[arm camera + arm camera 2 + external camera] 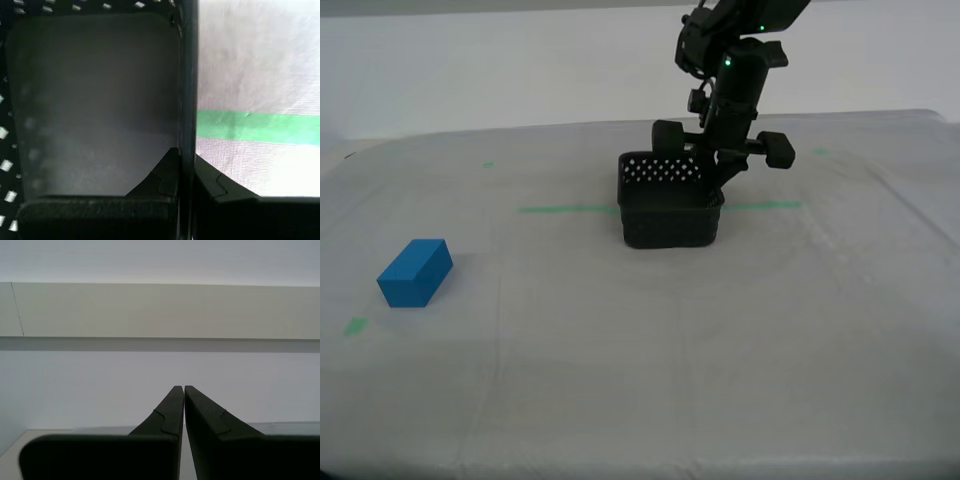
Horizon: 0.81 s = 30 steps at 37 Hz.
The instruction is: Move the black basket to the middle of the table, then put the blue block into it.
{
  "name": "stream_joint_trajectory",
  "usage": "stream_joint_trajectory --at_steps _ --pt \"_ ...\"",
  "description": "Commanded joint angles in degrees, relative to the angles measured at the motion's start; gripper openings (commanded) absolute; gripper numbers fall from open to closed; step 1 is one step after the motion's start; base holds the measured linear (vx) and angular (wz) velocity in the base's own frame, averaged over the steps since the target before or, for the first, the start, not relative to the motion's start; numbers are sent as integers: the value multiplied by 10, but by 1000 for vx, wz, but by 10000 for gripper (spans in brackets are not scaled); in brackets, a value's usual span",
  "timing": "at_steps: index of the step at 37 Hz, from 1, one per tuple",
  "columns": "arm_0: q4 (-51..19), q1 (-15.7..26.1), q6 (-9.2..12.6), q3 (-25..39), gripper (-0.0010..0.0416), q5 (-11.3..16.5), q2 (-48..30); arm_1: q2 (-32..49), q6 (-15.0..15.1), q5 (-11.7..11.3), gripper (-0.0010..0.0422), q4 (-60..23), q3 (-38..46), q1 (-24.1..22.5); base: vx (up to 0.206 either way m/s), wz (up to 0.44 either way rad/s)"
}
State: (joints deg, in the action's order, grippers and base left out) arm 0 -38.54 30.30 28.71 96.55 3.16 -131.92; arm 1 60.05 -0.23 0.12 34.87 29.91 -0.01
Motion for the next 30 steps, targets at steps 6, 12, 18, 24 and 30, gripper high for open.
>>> stream_joint_trajectory --at_steps 6,12,18,24,30 --pt "9 1 1 8 0 -9 -9 0 1 1 0 3 1 0 0 0" --pt "9 1 3 8 0 -12 -8 0 1 1 0 3 1 0 0 0" --pt "10 1 7 8 0 -12 -9 0 1 1 0 3 1 0 0 0" --pt "10 1 7 8 3 -12 -9 0 1 1 0 3 1 0 0 0" --pt "10 1 9 8 5 -12 -9 0 1 1 0 3 1 0 0 0"
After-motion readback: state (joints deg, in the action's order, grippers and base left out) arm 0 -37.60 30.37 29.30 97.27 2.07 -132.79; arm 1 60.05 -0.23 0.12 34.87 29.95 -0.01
